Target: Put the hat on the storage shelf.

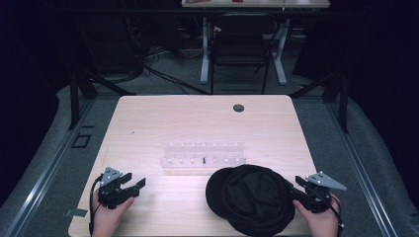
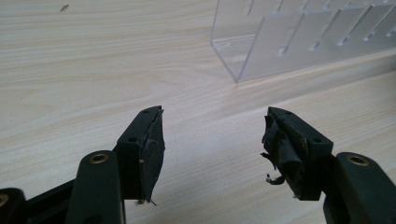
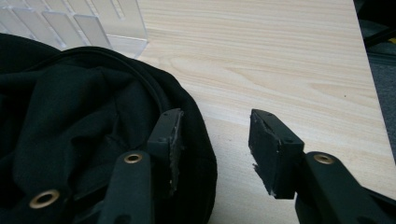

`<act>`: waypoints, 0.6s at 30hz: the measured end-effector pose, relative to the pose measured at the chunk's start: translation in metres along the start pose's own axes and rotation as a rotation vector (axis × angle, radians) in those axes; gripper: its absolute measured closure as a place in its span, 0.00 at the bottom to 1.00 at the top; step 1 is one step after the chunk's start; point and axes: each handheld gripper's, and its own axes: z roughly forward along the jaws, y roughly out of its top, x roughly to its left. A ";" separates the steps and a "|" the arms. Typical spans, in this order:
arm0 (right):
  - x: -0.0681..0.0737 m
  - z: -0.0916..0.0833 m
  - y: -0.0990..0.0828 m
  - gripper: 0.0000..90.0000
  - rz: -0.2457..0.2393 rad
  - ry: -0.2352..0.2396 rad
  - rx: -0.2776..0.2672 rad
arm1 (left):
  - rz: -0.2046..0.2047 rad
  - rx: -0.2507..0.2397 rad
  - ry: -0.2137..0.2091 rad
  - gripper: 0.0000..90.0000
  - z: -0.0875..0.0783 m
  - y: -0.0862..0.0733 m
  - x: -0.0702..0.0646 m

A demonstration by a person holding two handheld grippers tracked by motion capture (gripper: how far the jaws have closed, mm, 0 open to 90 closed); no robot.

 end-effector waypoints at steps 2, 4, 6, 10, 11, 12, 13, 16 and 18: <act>0.000 -0.001 0.000 0.61 0.001 0.001 0.004 | 0.006 -0.003 -0.002 0.42 0.000 0.000 -0.001; 0.000 -0.001 0.000 0.61 0.002 0.003 0.005 | 0.015 -0.001 -0.001 0.42 0.000 0.000 -0.002; 0.001 -0.003 0.001 0.63 0.012 0.007 0.007 | 0.040 0.004 0.008 0.42 0.001 0.001 -0.004; 0.001 -0.006 0.003 0.65 0.024 0.004 0.017 | 0.068 0.004 0.013 0.42 0.000 0.002 -0.007; 0.002 -0.007 0.004 0.66 0.036 0.001 0.017 | 0.073 0.004 0.014 0.42 0.000 0.002 -0.008; 0.001 -0.008 0.005 0.67 0.061 0.008 0.020 | 0.079 0.002 0.011 0.42 0.000 0.002 -0.009; 0.001 -0.008 0.005 0.67 0.061 0.008 0.020 | 0.079 0.002 0.011 0.42 0.000 0.002 -0.009; 0.000 -0.013 0.009 0.69 0.094 0.002 0.044 | 0.085 0.009 0.010 0.42 0.000 0.002 -0.009; 0.000 -0.013 0.010 0.69 0.105 0.007 0.054 | 0.088 0.012 0.012 0.42 -0.001 0.002 -0.009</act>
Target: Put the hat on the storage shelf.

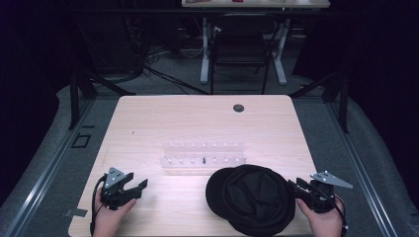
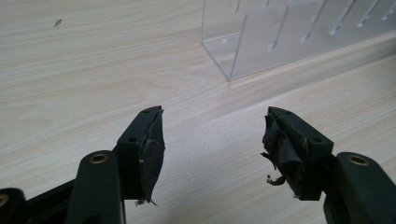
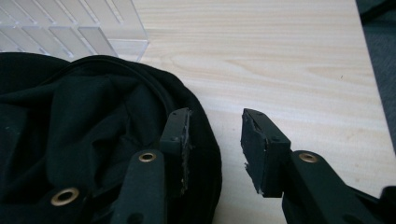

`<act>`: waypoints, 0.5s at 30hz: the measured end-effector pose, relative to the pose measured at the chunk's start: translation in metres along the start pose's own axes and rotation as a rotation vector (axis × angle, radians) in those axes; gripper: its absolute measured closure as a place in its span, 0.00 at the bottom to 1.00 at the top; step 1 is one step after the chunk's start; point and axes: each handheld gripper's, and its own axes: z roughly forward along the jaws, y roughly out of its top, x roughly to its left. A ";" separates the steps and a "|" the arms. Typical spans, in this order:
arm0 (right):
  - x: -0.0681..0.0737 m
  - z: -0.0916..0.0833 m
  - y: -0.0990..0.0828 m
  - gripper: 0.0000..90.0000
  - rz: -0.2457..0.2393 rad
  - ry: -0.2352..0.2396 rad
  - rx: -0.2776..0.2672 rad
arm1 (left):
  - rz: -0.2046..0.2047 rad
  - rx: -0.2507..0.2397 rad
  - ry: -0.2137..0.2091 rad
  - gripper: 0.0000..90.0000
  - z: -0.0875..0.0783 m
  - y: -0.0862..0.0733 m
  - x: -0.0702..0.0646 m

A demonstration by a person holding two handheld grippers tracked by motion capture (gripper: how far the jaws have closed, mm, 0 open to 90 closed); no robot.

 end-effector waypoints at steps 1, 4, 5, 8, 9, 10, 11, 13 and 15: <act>0.000 -0.002 0.001 0.69 0.019 0.003 0.029 | -0.001 -0.002 0.000 0.42 0.000 0.000 0.000; 0.000 -0.003 0.004 0.70 0.028 0.002 0.048 | 0.000 -0.009 0.000 0.42 -0.001 0.000 0.000; 0.000 -0.003 0.004 0.70 0.028 0.002 0.048 | 0.000 -0.009 0.000 0.42 -0.001 0.000 0.000; 0.002 -0.006 0.011 0.73 0.045 0.008 0.084 | 0.001 -0.013 0.001 0.42 -0.001 -0.001 -0.001; 0.002 -0.006 0.011 0.73 0.045 0.008 0.084 | 0.001 -0.013 0.001 0.42 -0.001 -0.001 -0.001; 0.002 -0.006 0.013 0.73 0.047 0.010 0.087 | 0.002 -0.012 0.002 0.42 -0.001 -0.001 -0.001; 0.001 -0.007 0.016 0.75 0.057 0.014 0.110 | 0.004 -0.014 0.003 0.42 -0.001 -0.001 -0.001; 0.000 -0.008 0.016 0.75 0.060 0.014 0.122 | 0.003 -0.013 0.002 0.42 -0.001 -0.001 -0.001; 0.000 -0.010 0.016 0.76 0.070 0.020 0.150 | 0.003 -0.013 0.003 0.42 -0.002 -0.001 -0.002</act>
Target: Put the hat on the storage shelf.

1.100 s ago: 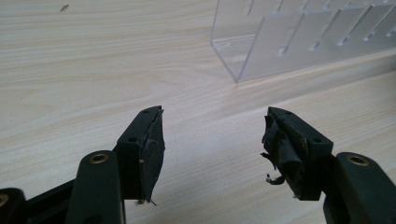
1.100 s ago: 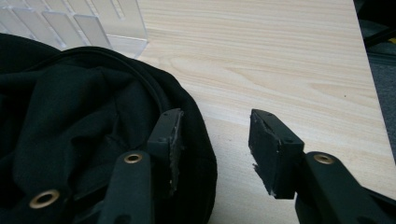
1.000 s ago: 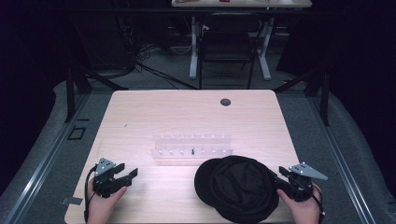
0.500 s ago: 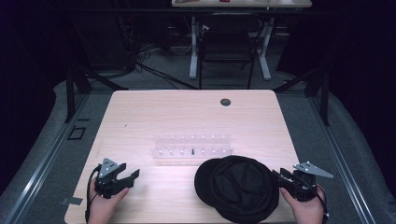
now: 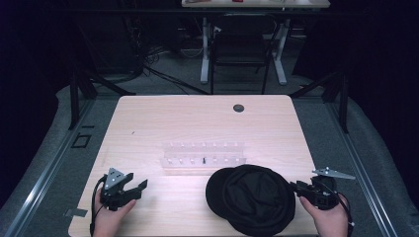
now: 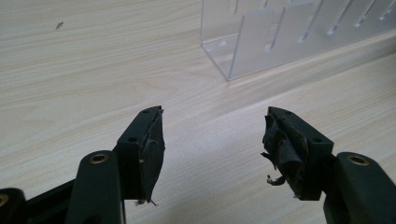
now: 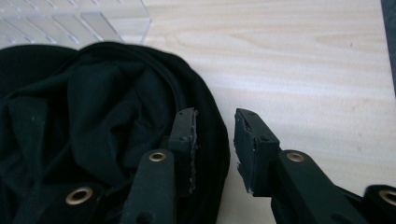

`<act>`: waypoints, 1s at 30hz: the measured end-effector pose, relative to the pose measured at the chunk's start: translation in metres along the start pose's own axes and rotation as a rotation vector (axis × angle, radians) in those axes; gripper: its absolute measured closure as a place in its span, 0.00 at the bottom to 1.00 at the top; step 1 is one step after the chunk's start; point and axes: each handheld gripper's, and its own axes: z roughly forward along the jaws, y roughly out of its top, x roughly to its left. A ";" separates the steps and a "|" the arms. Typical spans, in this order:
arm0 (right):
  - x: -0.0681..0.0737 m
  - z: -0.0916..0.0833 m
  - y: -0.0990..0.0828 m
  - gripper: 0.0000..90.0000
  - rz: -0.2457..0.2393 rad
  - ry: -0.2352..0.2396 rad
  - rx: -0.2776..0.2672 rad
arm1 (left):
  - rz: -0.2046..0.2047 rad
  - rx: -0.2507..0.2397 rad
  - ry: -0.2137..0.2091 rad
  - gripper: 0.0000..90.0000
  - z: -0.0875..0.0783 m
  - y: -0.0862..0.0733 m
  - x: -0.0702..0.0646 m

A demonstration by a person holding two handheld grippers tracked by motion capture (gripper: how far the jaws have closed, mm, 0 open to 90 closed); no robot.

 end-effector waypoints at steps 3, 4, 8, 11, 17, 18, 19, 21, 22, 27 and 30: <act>-0.001 -0.003 -0.001 0.77 0.004 0.012 0.056 | -0.001 0.000 -0.001 0.42 0.000 0.000 0.000; -0.001 -0.003 -0.001 0.78 0.006 0.031 0.090 | 0.000 0.002 -0.001 0.42 0.000 0.000 0.000; -0.001 -0.003 0.000 0.79 0.009 0.037 0.127 | -0.002 0.003 -0.003 0.42 0.000 0.000 0.000; -0.003 -0.002 0.004 0.81 0.017 0.052 0.156 | 0.000 0.004 -0.004 0.42 0.000 0.000 0.000; -0.003 0.001 0.011 0.81 0.021 0.049 0.199 | -0.002 0.004 -0.002 0.42 0.001 -0.001 0.000; -0.003 0.001 0.012 0.81 0.027 0.049 0.203 | -0.002 0.004 -0.002 0.42 0.001 -0.001 0.000; -0.003 0.001 0.012 0.81 0.027 0.049 0.203 | -0.002 0.004 -0.002 0.42 0.001 -0.001 0.000; -0.005 0.004 0.014 0.81 0.039 0.048 0.231 | -0.001 0.005 -0.003 0.42 0.001 -0.001 0.000; -0.006 0.004 0.014 0.81 0.040 0.048 0.238 | 0.000 0.006 -0.004 0.42 0.001 -0.001 0.000; -0.011 0.008 0.015 0.81 0.050 0.042 0.269 | 0.002 0.008 -0.004 0.42 0.001 -0.001 -0.001; -0.013 0.008 0.015 0.81 0.064 0.052 0.283 | 0.005 0.010 -0.005 0.42 0.002 -0.001 -0.001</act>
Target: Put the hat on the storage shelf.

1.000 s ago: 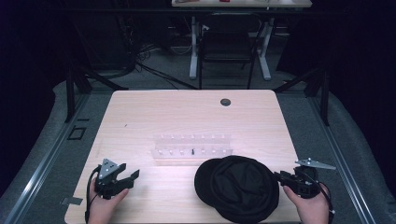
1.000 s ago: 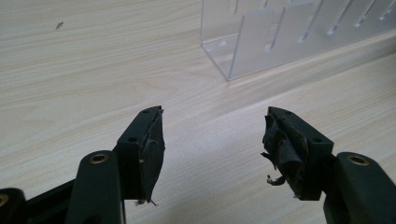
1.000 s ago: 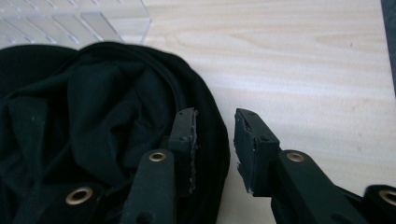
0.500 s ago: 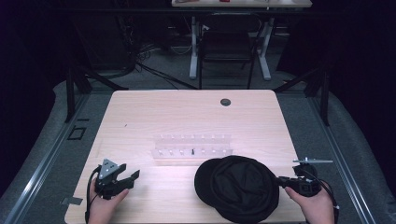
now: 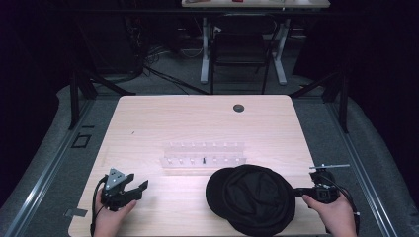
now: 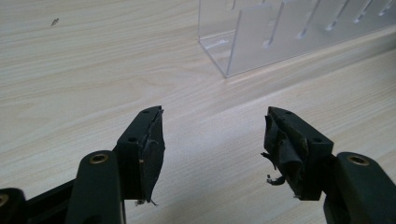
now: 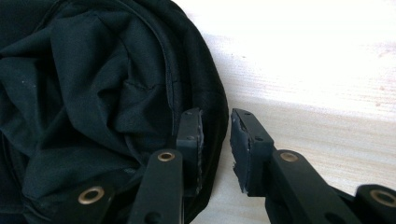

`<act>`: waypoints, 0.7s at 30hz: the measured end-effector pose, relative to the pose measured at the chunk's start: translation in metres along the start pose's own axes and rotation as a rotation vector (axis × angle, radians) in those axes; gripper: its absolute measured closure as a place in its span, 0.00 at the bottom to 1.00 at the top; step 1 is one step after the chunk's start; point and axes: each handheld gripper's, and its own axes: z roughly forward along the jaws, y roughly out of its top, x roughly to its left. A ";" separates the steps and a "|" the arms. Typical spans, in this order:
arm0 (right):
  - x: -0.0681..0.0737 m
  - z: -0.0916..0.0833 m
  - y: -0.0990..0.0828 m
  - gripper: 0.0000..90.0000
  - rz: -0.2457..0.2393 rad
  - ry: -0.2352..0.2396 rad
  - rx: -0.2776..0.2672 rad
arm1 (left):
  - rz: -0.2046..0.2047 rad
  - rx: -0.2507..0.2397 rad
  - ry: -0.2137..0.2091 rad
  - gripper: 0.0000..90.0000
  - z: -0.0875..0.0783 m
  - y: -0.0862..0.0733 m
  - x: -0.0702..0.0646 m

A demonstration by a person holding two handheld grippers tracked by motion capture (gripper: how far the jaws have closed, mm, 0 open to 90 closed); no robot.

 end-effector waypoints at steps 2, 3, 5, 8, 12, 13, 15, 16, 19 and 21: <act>-0.001 0.001 0.001 0.81 0.006 0.011 0.007 | -0.002 0.000 -0.001 0.42 0.000 0.000 0.000; -0.001 0.001 0.001 0.81 0.008 0.011 0.011 | -0.002 0.001 -0.001 0.42 0.001 0.000 0.000; -0.001 0.002 0.002 0.82 0.016 0.016 0.027 | 0.000 0.003 0.000 0.42 0.001 0.000 -0.001; -0.002 0.004 0.003 0.83 0.024 0.030 0.042 | 0.000 0.002 -0.001 0.42 0.001 0.000 -0.001; -0.004 0.007 0.005 0.83 0.029 0.044 0.070 | 0.001 0.004 0.001 0.42 0.001 0.000 0.000; -0.005 0.008 0.006 0.84 0.034 0.044 0.085 | -0.002 0.004 0.000 0.42 0.001 0.000 -0.001; -0.005 0.009 0.006 0.84 0.043 0.052 0.084 | -0.001 0.003 0.000 0.42 0.001 0.000 -0.001; -0.006 0.010 0.006 0.84 0.048 0.058 0.086 | -0.001 0.003 0.000 0.42 0.001 0.000 -0.001; -0.008 0.012 0.007 0.84 0.053 0.063 0.103 | 0.003 0.004 0.000 0.42 0.001 0.000 -0.001; -0.008 0.014 0.007 0.85 0.078 0.074 0.087 | 0.003 0.006 0.000 0.42 0.001 0.000 -0.001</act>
